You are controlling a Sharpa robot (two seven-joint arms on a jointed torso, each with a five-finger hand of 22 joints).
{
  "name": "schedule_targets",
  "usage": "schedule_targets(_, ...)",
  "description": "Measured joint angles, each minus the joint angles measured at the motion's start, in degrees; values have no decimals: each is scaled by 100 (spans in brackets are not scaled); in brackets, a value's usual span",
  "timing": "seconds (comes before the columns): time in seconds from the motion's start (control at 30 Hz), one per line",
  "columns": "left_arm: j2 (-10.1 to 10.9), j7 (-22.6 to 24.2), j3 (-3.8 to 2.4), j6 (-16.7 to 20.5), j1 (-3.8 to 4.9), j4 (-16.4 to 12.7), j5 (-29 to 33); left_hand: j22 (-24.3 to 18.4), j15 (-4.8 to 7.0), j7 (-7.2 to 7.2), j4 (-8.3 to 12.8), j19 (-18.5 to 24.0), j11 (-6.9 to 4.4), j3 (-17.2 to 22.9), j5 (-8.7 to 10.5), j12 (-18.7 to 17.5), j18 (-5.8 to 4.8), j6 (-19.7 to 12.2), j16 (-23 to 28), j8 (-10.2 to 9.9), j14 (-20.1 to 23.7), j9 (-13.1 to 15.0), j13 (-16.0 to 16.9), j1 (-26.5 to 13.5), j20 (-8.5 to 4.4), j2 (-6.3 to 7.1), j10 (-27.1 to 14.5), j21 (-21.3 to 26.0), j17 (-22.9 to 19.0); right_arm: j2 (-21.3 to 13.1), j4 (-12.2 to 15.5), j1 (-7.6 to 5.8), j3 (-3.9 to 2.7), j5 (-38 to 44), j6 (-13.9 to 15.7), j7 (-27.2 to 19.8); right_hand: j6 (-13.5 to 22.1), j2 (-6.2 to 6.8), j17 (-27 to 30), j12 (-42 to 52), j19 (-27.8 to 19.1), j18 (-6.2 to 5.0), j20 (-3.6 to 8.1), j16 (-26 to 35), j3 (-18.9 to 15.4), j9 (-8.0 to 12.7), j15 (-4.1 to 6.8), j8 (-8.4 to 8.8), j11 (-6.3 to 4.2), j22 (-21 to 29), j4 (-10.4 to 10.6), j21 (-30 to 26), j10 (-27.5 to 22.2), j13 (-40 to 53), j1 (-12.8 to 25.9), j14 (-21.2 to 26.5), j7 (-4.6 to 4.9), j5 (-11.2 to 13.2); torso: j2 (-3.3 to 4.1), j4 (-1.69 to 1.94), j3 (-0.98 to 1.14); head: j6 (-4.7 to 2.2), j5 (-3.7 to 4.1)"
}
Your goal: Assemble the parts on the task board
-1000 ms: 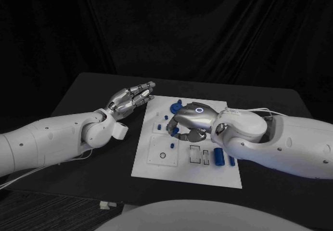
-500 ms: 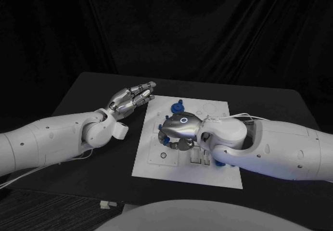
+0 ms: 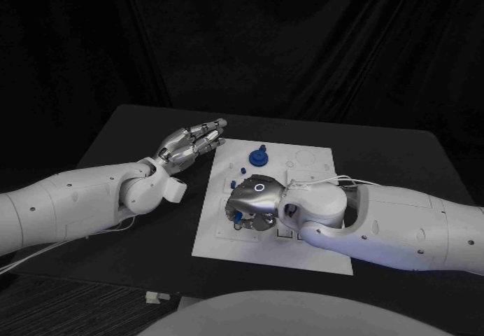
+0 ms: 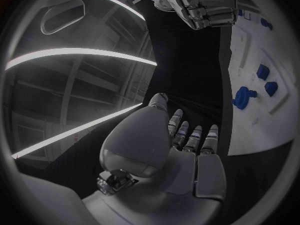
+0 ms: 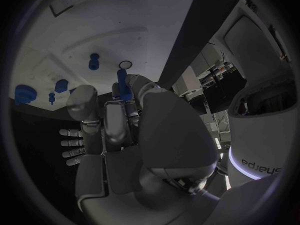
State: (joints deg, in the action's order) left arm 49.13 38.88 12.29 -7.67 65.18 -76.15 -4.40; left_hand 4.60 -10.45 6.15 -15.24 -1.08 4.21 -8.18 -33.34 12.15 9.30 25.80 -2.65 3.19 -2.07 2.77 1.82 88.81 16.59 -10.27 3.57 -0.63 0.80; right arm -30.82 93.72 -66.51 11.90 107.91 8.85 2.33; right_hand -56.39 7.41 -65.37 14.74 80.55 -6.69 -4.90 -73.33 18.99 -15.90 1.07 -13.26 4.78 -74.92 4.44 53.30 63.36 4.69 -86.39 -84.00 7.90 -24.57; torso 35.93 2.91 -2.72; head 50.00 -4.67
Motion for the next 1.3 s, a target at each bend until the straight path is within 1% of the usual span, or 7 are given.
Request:
schedule_targets(0.23,3,0,0,-13,0,-2,0,0,0,0,0,0,0,0,0,0,0,0,0,0,0,0,0,0,0,0,0,0,0,28,-50,54,-1,20,-1,-1,0,0,0,-5,0,0,0,0,0,0,0,0,0,0,0,0,0,1,0,0,0,4,-1,0,1,0,-3)
schedule_targets(0.33,3,0,0,-18,0,-2,0,0,0,0,0,0,0,0,0,0,0,0,0,0,0,0,0,0,0,0,0,0,0,33,-69,76,-2,25,-3,-2,0,0,0,-6,0,0,0,0,-1,0,0,0,20,1,0,0,20,2,0,0,0,5,-1,0,1,0,-3)
schedule_targets(0.73,-9,0,0,-38,0,-1,0,1,0,0,0,0,0,0,0,0,0,0,0,-1,0,-1,-1,0,0,0,0,0,-1,54,-85,112,-17,34,-3,-8,0,1,8,12,0,0,0,1,16,-1,0,0,20,1,-17,-1,20,41,1,0,0,5,1,-3,2,0,-7)
schedule_targets(0.8,-13,0,0,-43,0,0,0,1,0,0,0,0,0,-1,0,0,0,0,0,-1,0,-1,-1,0,0,0,0,0,0,54,-84,120,-19,35,-3,-9,0,38,14,20,0,-1,0,1,16,-1,0,0,20,1,-17,-1,20,42,39,0,0,5,1,-2,2,0,-7)
schedule_targets(0.9,-17,0,0,-50,0,1,0,1,0,0,0,0,0,-1,0,0,0,0,0,-1,0,-1,-1,24,0,-24,0,0,-1,53,-82,129,-23,36,-3,-9,0,38,28,22,0,0,0,1,16,0,0,0,20,1,-17,-1,20,43,39,0,0,5,1,-3,2,0,-19)
schedule_targets(1.23,-25,0,0,-75,0,8,0,1,0,20,16,0,0,15,0,0,0,20,0,-2,0,-1,-1,24,0,-24,0,0,-1,33,-62,148,-27,39,-11,-9,0,45,66,23,0,-1,0,1,16,4,0,23,20,2,-17,-1,20,44,46,0,0,5,1,-2,2,0,-24)
schedule_targets(1.3,-31,0,0,-82,0,13,0,-4,0,3,0,0,21,31,0,0,0,38,0,-2,0,-1,-1,24,0,-24,-21,0,-1,23,-51,151,-25,40,-13,-8,0,45,66,23,0,-1,0,1,16,4,0,23,20,-2,-17,-1,20,43,46,0,0,5,1,-2,2,0,-24)
